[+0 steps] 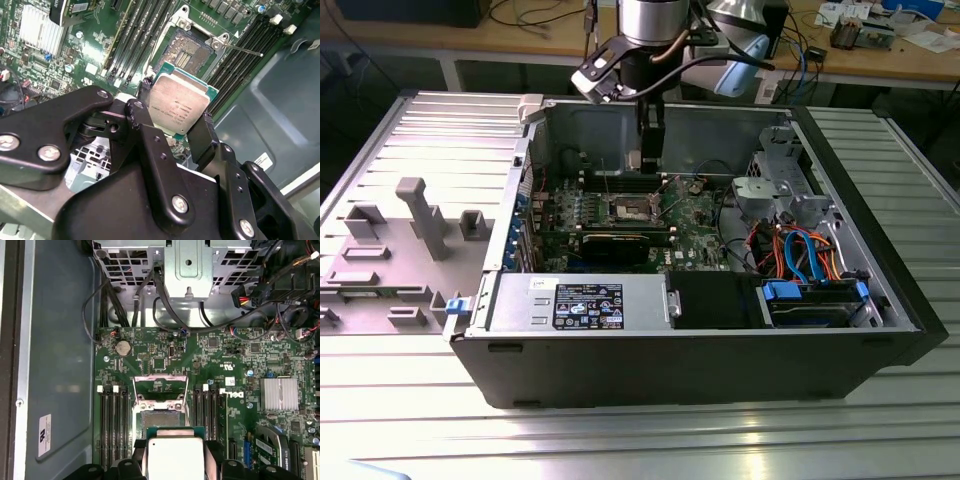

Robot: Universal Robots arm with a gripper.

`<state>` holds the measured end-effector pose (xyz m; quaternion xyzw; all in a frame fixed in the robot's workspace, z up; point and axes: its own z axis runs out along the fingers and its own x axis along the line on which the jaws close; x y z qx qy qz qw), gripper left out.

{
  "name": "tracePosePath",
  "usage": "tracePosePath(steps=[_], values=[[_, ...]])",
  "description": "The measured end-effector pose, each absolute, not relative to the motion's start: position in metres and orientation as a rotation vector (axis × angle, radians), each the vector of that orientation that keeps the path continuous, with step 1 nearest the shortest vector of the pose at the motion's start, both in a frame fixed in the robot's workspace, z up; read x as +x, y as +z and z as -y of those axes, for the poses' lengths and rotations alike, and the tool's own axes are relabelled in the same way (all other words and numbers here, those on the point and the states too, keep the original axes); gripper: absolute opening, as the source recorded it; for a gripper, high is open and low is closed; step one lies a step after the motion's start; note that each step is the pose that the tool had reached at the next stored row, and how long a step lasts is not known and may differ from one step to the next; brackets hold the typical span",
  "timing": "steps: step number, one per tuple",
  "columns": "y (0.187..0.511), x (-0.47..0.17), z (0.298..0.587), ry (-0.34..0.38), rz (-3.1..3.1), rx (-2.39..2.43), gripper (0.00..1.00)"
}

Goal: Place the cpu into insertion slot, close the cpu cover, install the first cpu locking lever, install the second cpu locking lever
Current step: 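Place the cpu into insertion slot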

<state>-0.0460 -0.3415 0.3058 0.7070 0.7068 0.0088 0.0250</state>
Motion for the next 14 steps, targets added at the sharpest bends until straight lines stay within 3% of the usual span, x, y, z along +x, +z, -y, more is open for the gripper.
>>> tracePosePath(steps=[14], values=[[0.2961, -0.0470, 0.3412, 0.036, -2.189, 2.190, 0.54]])
